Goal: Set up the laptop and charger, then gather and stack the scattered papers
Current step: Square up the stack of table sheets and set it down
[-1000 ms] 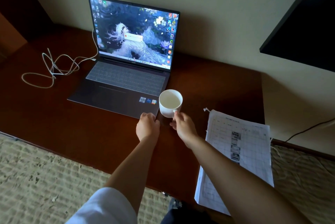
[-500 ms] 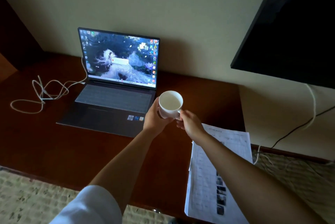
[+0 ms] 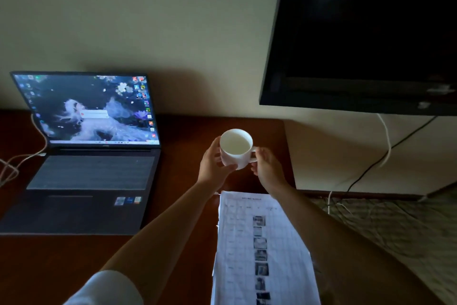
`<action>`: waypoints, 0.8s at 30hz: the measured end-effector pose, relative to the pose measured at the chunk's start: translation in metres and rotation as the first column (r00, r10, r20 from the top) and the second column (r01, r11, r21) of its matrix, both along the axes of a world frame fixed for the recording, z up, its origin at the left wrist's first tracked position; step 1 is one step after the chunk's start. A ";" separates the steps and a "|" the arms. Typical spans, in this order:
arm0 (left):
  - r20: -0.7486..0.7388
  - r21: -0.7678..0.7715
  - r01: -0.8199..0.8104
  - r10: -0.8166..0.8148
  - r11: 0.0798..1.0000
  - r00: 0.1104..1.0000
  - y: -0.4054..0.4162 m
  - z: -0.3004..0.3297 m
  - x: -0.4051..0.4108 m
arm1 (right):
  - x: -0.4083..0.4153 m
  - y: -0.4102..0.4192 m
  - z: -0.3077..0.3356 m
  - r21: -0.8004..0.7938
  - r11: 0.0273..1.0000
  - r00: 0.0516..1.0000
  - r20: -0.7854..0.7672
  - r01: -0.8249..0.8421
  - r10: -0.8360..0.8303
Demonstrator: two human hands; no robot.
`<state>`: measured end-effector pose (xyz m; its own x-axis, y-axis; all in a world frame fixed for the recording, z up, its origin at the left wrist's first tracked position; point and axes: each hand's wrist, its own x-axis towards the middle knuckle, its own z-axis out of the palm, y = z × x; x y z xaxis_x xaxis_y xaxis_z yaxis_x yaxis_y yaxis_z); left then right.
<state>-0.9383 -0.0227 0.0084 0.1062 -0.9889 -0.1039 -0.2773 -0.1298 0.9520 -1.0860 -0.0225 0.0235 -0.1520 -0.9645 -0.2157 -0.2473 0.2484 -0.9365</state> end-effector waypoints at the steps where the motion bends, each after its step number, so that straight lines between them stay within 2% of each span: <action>1: -0.016 0.002 0.007 -0.007 1.000 1.000 -0.007 -0.003 -0.009 | -0.008 -0.008 -0.005 -0.001 1.000 1.000 0.004 0.015 -0.015; 9: 0.003 0.032 0.029 -0.029 0.999 1.000 -0.072 -0.039 -0.056 | -0.052 -0.072 -0.051 -0.022 0.997 0.997 0.031 0.071 -0.071; 14: -0.067 0.061 0.031 -0.027 0.998 0.997 -0.104 -0.054 -0.074 | -0.066 -0.102 -0.067 -0.054 0.995 0.995 0.060 0.081 -0.078; 19: -0.119 0.051 0.037 -0.031 0.998 0.992 -0.124 -0.057 -0.085 | -0.079 -0.124 -0.074 -0.065 0.995 0.997 0.001 0.079 -0.079; 24: -0.140 0.040 0.032 -0.026 0.999 0.990 -0.136 -0.060 -0.093 | -0.082 -0.132 -0.071 -0.051 0.991 0.992 0.041 0.123 -0.121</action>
